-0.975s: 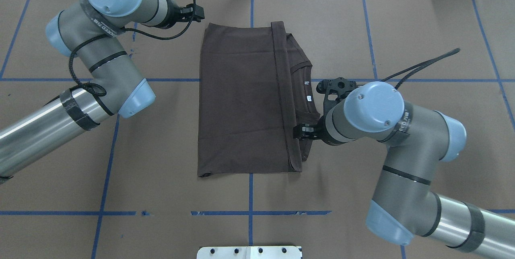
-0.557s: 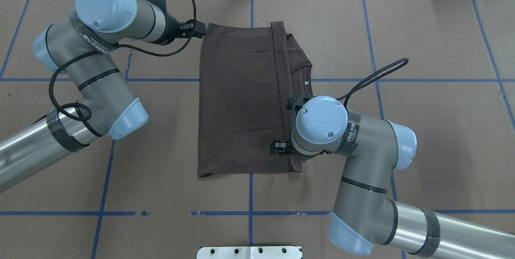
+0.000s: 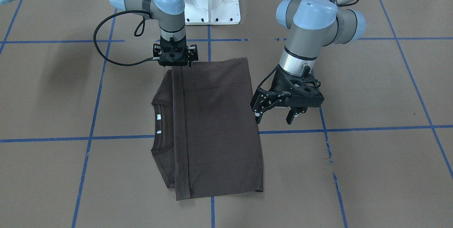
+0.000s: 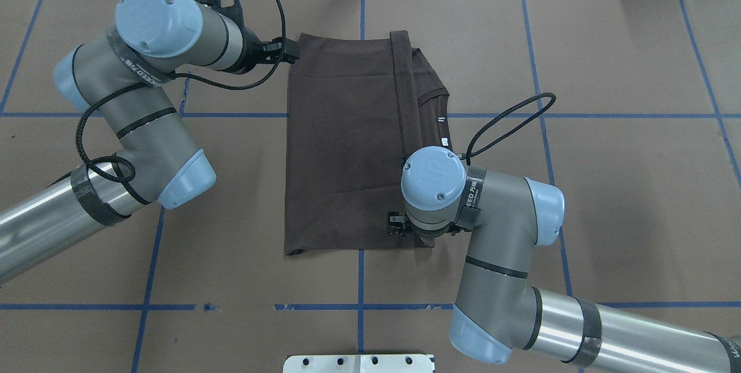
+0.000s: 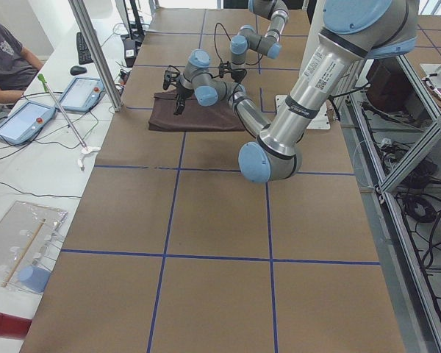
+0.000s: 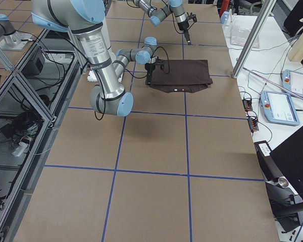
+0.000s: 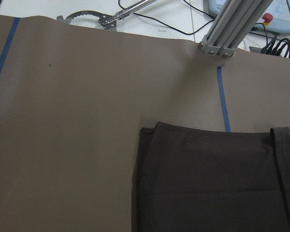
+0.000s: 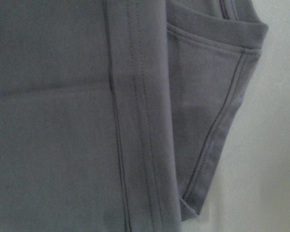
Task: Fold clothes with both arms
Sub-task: 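Move the right gripper to the shirt's side edge nearest it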
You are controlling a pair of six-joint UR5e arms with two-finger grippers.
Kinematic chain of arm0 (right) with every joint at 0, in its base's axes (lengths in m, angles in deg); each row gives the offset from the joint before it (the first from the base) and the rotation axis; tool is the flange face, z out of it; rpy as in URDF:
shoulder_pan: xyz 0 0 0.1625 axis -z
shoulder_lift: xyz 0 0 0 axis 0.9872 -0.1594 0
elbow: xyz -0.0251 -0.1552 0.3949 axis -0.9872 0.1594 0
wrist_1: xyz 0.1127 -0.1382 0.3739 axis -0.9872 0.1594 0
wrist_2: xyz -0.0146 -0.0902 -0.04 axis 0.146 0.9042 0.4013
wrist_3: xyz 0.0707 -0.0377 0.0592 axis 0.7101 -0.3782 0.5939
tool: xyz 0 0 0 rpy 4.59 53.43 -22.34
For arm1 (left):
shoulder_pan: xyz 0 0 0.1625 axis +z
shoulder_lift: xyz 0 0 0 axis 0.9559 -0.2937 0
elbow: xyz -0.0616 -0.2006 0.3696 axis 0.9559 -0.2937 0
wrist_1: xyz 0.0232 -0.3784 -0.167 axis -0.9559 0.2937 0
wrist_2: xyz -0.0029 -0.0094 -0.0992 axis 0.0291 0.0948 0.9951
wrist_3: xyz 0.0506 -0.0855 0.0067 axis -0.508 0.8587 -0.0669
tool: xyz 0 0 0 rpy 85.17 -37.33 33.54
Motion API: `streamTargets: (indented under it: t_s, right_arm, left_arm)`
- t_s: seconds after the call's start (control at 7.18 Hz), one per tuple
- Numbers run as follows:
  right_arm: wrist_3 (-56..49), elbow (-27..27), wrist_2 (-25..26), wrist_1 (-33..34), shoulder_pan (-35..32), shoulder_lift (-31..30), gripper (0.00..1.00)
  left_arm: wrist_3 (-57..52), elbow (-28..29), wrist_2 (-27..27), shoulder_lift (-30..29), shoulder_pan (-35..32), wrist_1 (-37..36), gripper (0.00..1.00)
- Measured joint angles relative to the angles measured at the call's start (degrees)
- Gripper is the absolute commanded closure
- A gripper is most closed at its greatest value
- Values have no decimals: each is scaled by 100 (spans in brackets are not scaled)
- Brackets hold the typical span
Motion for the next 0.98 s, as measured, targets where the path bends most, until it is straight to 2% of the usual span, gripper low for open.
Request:
streamTargets:
  t_s: [0.98]
  right_arm:
    - [-90,22,-128,330,-118,-114,0]
  left_arm:
    - [24,-3,0,3,19,34,0]
